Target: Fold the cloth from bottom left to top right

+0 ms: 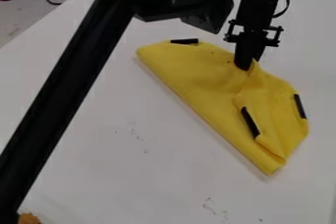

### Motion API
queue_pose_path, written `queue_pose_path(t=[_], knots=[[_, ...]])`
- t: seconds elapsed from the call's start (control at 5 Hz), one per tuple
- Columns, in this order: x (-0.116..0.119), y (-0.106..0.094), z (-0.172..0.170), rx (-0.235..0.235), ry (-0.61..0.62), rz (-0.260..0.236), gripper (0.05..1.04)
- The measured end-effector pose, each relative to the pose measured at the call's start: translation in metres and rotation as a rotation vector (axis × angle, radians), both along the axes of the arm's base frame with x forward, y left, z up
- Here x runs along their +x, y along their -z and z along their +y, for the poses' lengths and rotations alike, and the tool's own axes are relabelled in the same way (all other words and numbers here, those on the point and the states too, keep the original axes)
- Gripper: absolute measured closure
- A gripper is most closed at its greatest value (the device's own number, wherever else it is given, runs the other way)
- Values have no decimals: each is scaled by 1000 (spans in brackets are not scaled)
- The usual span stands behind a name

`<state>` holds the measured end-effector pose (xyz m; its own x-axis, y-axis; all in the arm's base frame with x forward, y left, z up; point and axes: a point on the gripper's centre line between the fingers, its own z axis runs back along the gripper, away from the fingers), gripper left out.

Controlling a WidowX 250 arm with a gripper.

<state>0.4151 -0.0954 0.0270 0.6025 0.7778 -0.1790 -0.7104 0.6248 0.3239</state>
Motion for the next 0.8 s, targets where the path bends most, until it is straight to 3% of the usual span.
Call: queue_pose_path(t=[0.2, 0.4, 0.6, 0.8], knots=[[-8, 9, 3, 17, -109, -144, 792], [-3, -9, 3, -36, -90, -334, 521], [3, -23, -2, -92, -71, -443, 227], [6, -39, -4, -132, -47, -542, 75]])
